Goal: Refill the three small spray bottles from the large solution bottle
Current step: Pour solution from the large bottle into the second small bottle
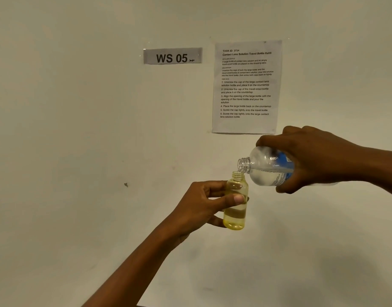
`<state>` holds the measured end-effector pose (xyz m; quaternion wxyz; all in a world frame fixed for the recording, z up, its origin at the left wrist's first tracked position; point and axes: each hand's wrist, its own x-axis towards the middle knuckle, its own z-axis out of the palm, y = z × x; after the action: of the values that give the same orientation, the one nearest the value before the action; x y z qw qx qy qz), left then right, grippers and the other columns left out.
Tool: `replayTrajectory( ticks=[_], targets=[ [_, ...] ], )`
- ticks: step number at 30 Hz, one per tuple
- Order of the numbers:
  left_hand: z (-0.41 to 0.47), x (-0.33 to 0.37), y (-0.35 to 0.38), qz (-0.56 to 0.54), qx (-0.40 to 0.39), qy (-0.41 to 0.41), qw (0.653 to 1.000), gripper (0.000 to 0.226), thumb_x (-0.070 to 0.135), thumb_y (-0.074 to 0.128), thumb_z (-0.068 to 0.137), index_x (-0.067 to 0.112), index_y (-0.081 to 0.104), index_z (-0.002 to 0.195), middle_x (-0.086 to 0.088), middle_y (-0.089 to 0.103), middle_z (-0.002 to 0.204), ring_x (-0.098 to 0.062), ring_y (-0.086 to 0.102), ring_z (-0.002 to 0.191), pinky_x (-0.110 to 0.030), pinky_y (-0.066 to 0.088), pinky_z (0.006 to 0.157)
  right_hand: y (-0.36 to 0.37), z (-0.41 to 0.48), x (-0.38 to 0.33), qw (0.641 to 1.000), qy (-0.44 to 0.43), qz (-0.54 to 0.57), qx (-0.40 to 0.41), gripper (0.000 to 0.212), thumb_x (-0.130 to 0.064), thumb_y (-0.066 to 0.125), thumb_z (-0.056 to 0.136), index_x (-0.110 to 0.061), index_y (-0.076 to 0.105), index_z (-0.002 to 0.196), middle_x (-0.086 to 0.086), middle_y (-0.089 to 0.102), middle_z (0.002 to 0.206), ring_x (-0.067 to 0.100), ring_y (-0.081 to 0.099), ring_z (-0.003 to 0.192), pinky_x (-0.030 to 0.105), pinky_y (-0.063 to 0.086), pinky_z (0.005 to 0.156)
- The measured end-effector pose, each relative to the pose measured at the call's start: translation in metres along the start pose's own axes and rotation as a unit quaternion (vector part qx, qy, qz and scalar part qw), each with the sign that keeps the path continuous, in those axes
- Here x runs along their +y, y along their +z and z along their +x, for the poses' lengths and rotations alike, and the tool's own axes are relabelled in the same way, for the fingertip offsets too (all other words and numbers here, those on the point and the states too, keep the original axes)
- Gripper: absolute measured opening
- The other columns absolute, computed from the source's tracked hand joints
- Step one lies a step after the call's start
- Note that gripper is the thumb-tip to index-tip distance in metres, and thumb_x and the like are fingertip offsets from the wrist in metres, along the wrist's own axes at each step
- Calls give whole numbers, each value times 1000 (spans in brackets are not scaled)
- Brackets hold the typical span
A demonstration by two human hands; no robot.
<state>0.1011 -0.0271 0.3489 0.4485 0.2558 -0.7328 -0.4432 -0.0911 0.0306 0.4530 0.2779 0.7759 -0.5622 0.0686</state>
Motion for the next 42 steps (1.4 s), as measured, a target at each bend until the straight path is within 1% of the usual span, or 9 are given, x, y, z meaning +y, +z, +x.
replayTrajectory(
  ticks=[5, 8, 12, 18, 22, 27, 32, 38, 42],
  targets=[
    [0, 1, 0, 6, 1, 1, 1000, 28, 20, 65, 84, 18, 65, 112, -5, 72, 108, -20, 70, 94, -33, 60, 71, -1, -1, 0, 1000, 2, -5, -1, 72, -49, 73, 63, -36, 34, 122, -13, 42, 96, 8, 36, 81, 22, 36, 70],
    [-1, 1, 1, 7, 0, 3, 1000, 26, 21, 65, 84, 20, 66, 110, -4, 72, 106, -18, 71, 93, -31, 60, 68, -1, -1, 0, 1000, 1, -5, -3, 72, -50, 73, 63, -37, 33, 122, -13, 41, 96, 8, 36, 81, 22, 37, 71],
    [-2, 3, 1, 1, -3, 4, 1000, 23, 20, 65, 83, 22, 66, 106, -2, 73, 103, -17, 71, 91, -29, 59, 66, -2, -1, 1, 1000, 1, -1, -5, 74, -50, 73, 63, -36, 33, 123, -10, 48, 104, 9, 38, 84, 24, 41, 76],
    [-3, 5, 2, -3, -4, 7, 1000, 21, 20, 65, 83, 24, 67, 103, 0, 74, 101, -16, 71, 90, -29, 59, 66, -3, -3, 2, 1000, 4, 0, -9, 74, -50, 73, 63, -36, 33, 123, -7, 50, 109, 9, 40, 87, 24, 42, 78],
    [-3, 5, 2, -1, -3, 8, 1000, 20, 21, 65, 83, 26, 67, 102, 1, 74, 101, -15, 71, 90, -27, 59, 64, -3, -3, 1, 1000, 4, -5, -13, 73, -50, 73, 64, -36, 32, 123, -9, 50, 110, 9, 39, 87, 23, 41, 78],
    [-4, 5, 4, -5, -3, 5, 1000, 21, 21, 66, 83, 24, 67, 103, -1, 73, 102, -16, 71, 90, -28, 59, 64, -3, -4, 1, 1000, 4, -8, -7, 71, -50, 73, 62, -37, 34, 120, -13, 44, 95, 8, 37, 80, 22, 35, 70],
    [-4, 5, 4, -4, -4, 5, 1000, 22, 21, 66, 83, 23, 67, 105, -1, 73, 102, -16, 71, 90, -27, 58, 64, -3, -4, 1, 1000, 0, -5, -4, 71, -49, 74, 62, -37, 35, 120, -18, 38, 86, 5, 35, 72, 21, 32, 67],
    [-4, 5, 4, -11, -4, 5, 1000, 20, 21, 66, 82, 25, 68, 101, -1, 74, 101, -15, 71, 89, -26, 58, 63, -2, -3, 2, 1000, -1, 1, -6, 74, -50, 73, 62, -37, 33, 123, -13, 43, 98, 9, 39, 83, 23, 41, 75],
    [-4, 4, 4, -11, -5, 5, 1000, 19, 21, 66, 82, 26, 68, 101, 1, 74, 99, -14, 71, 88, -25, 57, 62, -1, -2, 2, 1000, -1, -1, -7, 73, -50, 74, 62, -37, 34, 122, -13, 43, 97, 8, 38, 81, 22, 39, 73]
  ],
)
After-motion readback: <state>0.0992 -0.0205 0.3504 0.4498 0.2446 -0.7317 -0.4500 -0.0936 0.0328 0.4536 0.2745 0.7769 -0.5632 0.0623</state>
